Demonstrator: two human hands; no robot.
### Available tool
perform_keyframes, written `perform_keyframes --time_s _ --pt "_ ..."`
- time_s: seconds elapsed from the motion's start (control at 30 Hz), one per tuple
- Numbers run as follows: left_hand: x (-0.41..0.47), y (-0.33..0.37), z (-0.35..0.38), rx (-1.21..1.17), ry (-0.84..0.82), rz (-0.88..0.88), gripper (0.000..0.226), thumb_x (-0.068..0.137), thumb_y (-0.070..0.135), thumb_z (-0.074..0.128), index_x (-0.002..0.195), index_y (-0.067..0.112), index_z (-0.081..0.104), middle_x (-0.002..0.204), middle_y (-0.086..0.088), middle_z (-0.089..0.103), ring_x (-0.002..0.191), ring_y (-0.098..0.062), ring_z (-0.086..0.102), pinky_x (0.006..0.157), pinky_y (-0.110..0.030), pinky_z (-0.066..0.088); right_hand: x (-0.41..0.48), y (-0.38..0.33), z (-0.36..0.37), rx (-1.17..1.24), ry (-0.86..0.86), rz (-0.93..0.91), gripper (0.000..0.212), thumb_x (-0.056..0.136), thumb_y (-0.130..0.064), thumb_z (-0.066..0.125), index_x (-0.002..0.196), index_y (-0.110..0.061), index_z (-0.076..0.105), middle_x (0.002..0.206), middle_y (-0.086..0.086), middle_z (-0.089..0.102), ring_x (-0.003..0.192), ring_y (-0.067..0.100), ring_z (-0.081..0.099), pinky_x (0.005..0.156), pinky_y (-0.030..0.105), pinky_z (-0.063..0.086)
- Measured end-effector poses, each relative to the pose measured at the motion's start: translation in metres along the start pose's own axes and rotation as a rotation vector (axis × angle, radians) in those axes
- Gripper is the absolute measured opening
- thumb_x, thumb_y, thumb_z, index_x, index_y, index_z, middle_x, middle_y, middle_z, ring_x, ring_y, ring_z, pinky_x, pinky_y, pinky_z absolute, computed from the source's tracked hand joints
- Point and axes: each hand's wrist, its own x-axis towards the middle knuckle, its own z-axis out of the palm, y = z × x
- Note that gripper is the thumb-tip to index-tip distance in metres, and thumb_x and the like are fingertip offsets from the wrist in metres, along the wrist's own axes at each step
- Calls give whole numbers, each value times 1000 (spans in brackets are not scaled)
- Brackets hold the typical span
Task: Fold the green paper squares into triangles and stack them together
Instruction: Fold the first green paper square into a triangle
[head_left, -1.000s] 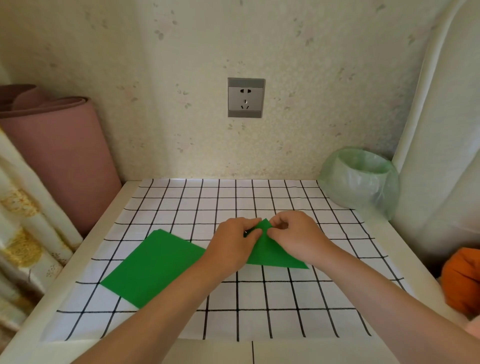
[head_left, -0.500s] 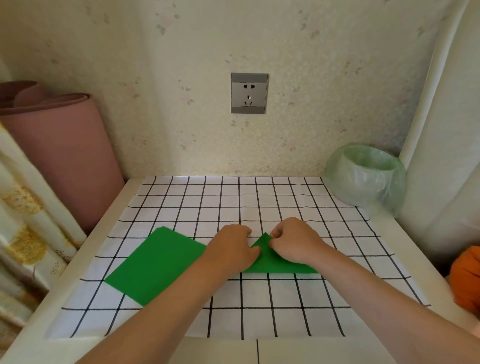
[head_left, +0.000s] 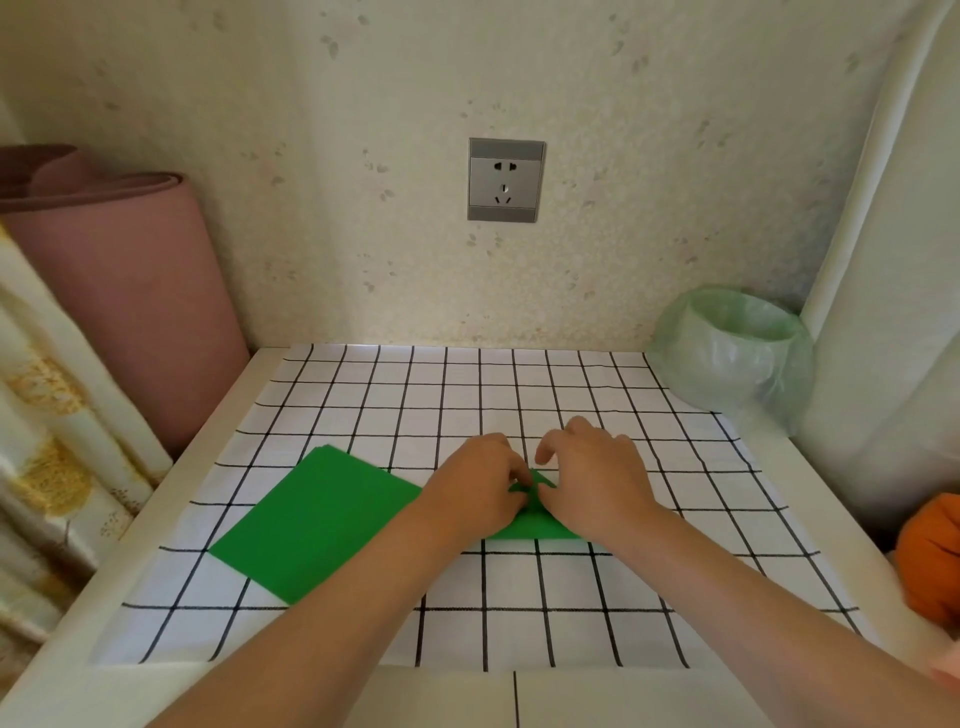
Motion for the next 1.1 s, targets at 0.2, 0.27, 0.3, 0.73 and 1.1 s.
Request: perform_keyframes --time_s 0.2,0.27,0.3,0.73,1.1 --pt "-2 1 1 30 5 48 23 89 23 64 110 27 74 104 2 56 99 -13 52 83 -27 47 -6 8 -2 -16 -69 -119 24 94 -39 53 109 -40 71 96 -9 62 93 15 59 78 31 33" --pt "-4 3 1 46 17 71 22 90 22 63 108 26 74 105 2 56 103 -13 50 87 -31 48 -6 10 -1 7 -66 -118 22 94 -42 54 107 -41 72 95 -9 63 92 15 59 77 31 33" --pt "-6 5 1 57 20 85 22 90 20 62 106 26 75 105 2 56 104 -13 49 87 -32 48 -6 11 0 19 -64 -116 21 94 -42 55 106 -41 72 94 -10 63 91 14 59 77 30 33" --pt "-51 9 28 232 80 303 25 91 9 51 96 14 75 97 -2 59 93 -19 51 65 -27 36 -15 8 10 -34 -7 -96 25 97 -37 49 110 -34 71 103 -6 62 91 19 60 81 34 34" --pt "-83 13 42 183 215 322 23 85 18 43 80 11 65 84 -3 58 80 -21 53 57 -31 47 -33 3 9 -80 9 -121 34 98 -38 48 129 -30 59 121 -2 57 110 22 51 91 37 34"
